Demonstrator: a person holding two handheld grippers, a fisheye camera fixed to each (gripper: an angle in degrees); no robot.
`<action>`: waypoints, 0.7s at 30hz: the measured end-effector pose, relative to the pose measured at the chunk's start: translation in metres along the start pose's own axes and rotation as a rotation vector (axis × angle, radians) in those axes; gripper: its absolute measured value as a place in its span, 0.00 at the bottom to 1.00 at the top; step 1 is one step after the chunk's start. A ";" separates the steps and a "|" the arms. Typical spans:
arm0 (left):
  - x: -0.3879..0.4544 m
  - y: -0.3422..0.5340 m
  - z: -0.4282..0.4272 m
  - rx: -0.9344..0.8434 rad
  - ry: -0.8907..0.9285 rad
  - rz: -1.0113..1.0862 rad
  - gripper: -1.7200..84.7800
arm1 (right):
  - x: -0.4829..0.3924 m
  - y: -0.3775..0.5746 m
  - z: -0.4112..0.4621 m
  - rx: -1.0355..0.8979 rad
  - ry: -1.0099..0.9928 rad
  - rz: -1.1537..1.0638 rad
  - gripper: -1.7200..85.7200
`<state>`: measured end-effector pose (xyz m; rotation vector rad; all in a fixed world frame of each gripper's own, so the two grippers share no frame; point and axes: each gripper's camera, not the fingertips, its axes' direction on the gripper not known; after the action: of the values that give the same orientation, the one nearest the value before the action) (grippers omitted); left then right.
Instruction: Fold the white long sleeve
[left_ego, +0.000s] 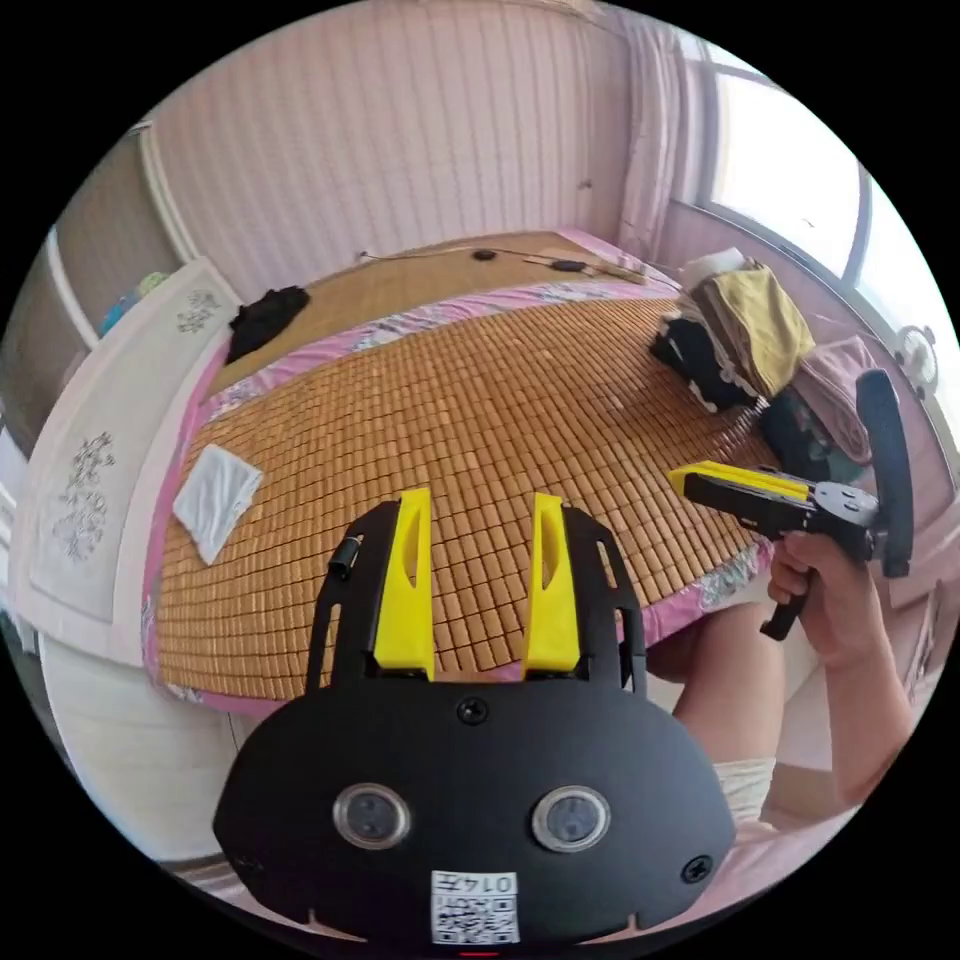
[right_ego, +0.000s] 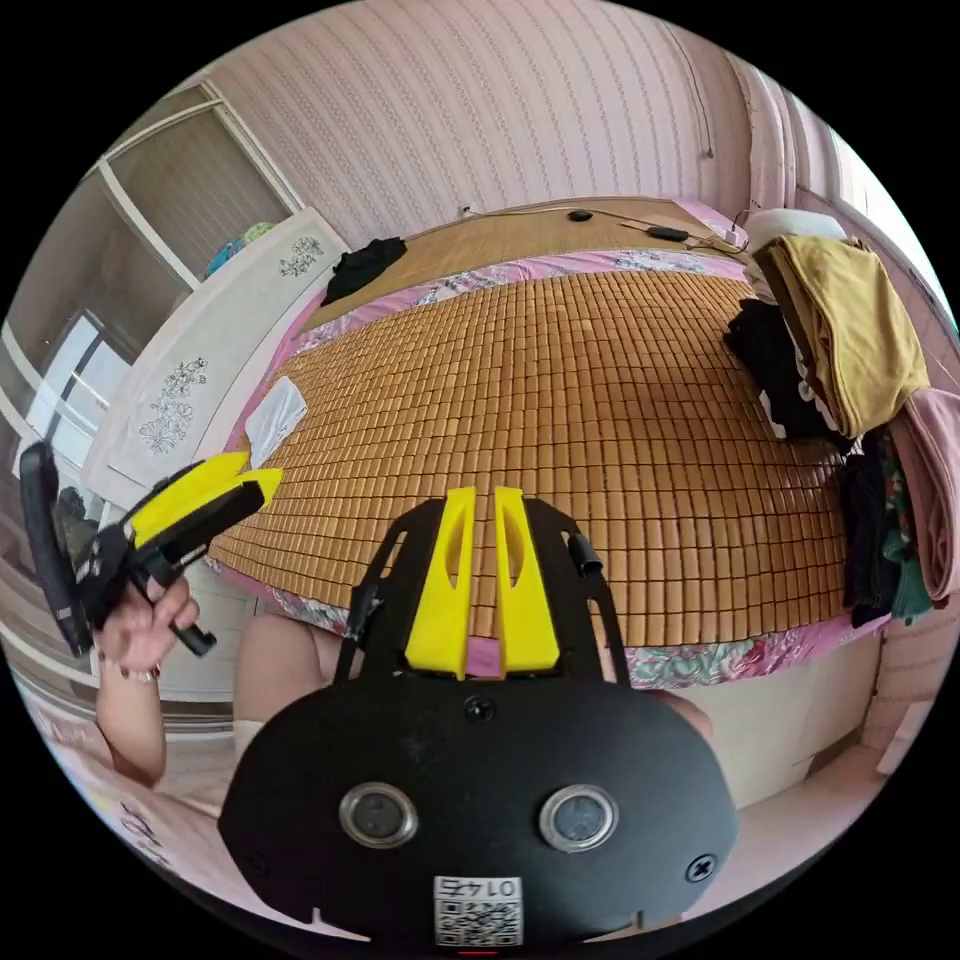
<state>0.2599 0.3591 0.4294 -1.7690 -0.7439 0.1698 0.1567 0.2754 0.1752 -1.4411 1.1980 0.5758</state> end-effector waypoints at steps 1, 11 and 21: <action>-0.008 0.007 -0.007 0.020 -0.044 -0.042 0.17 | -0.028 -0.008 0.005 -0.025 0.000 -0.018 0.03; -0.117 0.078 -0.049 -0.217 -0.196 -0.307 0.12 | -0.229 -0.026 0.058 -0.088 -0.081 -0.326 0.01; -0.239 0.142 -0.061 -0.125 -0.039 -0.500 0.01 | -0.324 -0.020 0.142 -0.073 -0.287 -0.404 0.01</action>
<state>0.1569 0.1544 0.2606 -1.6430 -1.2208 -0.1835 0.0938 0.5176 0.4267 -1.5486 0.6439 0.5252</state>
